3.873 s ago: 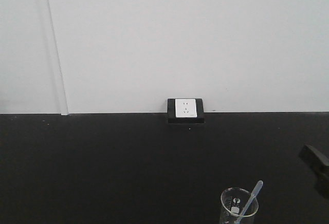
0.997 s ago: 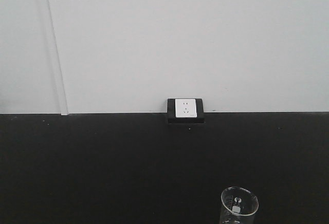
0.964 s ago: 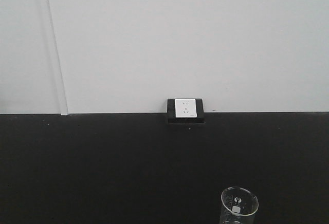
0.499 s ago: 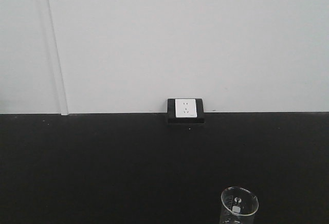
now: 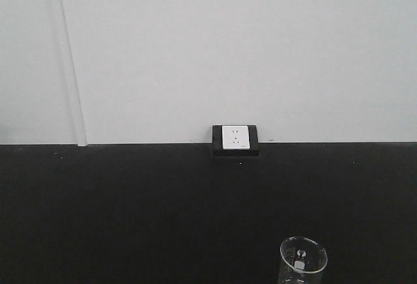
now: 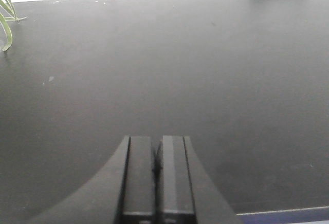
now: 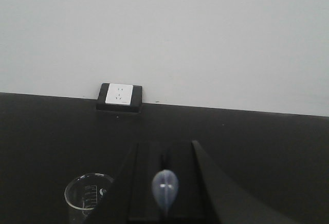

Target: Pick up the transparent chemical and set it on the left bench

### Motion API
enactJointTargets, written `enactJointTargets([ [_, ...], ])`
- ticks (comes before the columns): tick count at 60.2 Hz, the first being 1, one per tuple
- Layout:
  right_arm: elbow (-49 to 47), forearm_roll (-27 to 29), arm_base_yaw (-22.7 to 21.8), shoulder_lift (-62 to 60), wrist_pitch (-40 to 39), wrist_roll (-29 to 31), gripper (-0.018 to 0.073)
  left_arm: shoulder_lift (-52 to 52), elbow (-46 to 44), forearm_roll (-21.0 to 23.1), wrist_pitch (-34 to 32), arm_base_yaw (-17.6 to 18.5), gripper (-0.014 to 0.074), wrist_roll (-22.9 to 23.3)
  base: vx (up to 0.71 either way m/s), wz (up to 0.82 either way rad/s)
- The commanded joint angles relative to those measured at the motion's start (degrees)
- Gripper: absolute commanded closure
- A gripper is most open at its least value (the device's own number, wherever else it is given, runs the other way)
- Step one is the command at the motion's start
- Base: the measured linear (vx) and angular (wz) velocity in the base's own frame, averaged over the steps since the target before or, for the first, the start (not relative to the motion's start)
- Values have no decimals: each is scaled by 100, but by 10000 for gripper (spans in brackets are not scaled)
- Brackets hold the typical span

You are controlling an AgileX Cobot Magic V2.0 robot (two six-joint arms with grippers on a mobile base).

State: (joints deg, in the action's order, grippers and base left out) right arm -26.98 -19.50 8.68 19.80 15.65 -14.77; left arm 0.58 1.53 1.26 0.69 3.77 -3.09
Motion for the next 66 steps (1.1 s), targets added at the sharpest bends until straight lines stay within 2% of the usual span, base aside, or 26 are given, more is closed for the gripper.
enactJointTargets([
  [1,-148,-80,-22,49,-431,39,564,110,93,4,-449,10,600,45,0,0],
  [42,-148,-80,-29,49,-431,39,564,110,93,4,-449,10,600,45,-11,-7],
  [66,-148,-80,-29,49,-431,39,564,110,93,4,-449,10,600,45,-28,20],
])
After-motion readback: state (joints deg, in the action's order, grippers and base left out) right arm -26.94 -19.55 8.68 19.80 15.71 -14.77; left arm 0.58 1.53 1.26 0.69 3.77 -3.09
